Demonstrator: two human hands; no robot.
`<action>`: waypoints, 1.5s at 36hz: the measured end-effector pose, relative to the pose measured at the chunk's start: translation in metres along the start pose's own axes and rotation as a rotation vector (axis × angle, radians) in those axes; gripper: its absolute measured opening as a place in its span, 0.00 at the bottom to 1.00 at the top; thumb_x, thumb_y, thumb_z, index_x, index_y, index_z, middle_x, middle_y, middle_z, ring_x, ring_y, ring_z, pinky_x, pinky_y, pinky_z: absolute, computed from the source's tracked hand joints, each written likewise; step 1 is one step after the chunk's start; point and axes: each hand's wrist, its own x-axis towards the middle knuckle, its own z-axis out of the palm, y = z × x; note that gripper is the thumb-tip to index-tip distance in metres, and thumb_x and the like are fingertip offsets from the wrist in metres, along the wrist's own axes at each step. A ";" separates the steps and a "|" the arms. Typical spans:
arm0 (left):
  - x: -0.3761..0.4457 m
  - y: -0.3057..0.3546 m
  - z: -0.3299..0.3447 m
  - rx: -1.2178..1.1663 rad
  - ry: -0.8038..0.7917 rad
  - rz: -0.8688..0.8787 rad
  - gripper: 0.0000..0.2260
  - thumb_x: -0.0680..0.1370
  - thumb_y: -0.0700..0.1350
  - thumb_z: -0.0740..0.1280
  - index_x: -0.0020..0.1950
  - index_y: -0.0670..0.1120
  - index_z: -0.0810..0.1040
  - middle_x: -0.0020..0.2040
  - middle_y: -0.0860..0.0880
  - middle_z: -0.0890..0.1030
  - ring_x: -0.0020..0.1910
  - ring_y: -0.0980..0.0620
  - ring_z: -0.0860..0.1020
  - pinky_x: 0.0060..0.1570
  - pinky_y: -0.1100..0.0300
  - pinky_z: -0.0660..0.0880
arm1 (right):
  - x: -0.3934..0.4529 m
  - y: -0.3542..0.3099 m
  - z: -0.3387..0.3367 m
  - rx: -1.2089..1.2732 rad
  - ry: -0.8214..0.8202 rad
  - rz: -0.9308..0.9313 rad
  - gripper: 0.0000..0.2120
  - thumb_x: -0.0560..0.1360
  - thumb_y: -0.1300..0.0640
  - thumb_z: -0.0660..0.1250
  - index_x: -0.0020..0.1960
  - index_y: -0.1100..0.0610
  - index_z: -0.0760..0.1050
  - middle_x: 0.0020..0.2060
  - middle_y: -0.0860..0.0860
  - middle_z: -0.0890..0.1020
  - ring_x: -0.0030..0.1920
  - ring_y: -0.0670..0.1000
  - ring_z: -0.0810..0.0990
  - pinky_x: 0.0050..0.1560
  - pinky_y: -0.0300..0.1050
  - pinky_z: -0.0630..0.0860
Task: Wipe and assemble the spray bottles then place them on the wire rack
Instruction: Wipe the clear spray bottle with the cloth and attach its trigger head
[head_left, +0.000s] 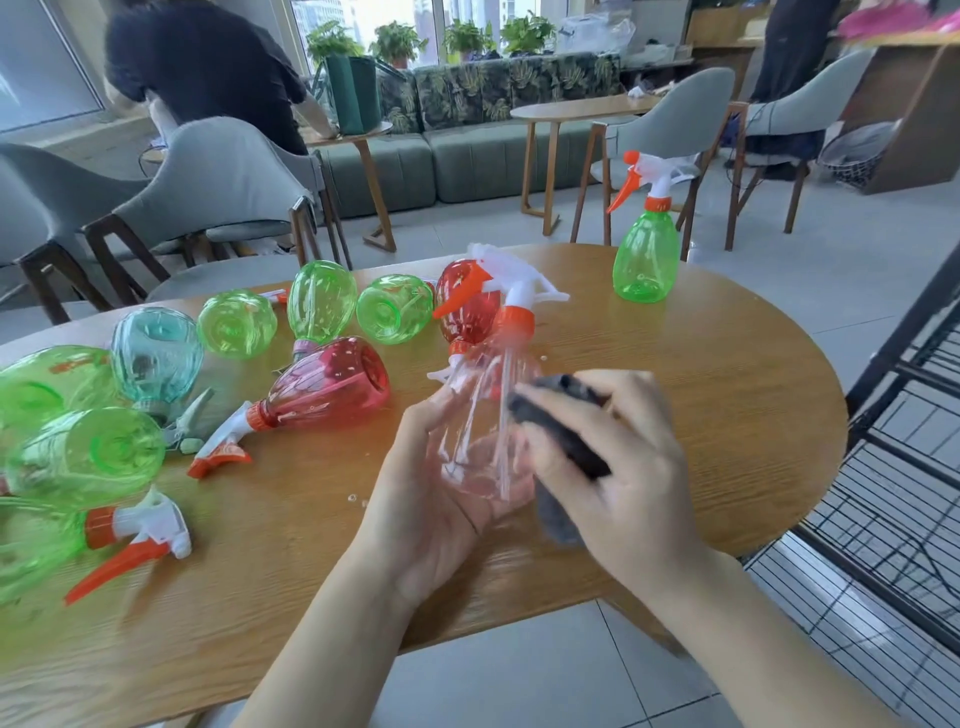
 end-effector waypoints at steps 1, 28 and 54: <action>-0.001 0.000 0.000 -0.004 -0.028 -0.024 0.36 0.69 0.57 0.78 0.72 0.42 0.77 0.61 0.39 0.81 0.55 0.43 0.80 0.57 0.46 0.78 | 0.002 0.002 -0.001 0.010 -0.005 0.043 0.12 0.81 0.56 0.69 0.63 0.55 0.82 0.50 0.54 0.80 0.52 0.53 0.76 0.56 0.49 0.75; -0.003 -0.001 0.005 -0.019 -0.034 -0.043 0.36 0.63 0.57 0.84 0.68 0.45 0.81 0.55 0.41 0.82 0.50 0.43 0.82 0.49 0.47 0.80 | 0.003 -0.006 -0.003 0.191 -0.013 0.354 0.11 0.82 0.59 0.66 0.63 0.56 0.81 0.52 0.51 0.79 0.56 0.40 0.78 0.55 0.29 0.70; -0.002 -0.003 0.000 0.030 0.079 0.012 0.17 0.77 0.58 0.70 0.54 0.46 0.88 0.50 0.40 0.84 0.48 0.45 0.83 0.53 0.53 0.82 | -0.017 -0.023 0.006 0.063 -0.016 0.022 0.07 0.76 0.60 0.72 0.51 0.62 0.85 0.47 0.55 0.82 0.46 0.54 0.82 0.46 0.53 0.79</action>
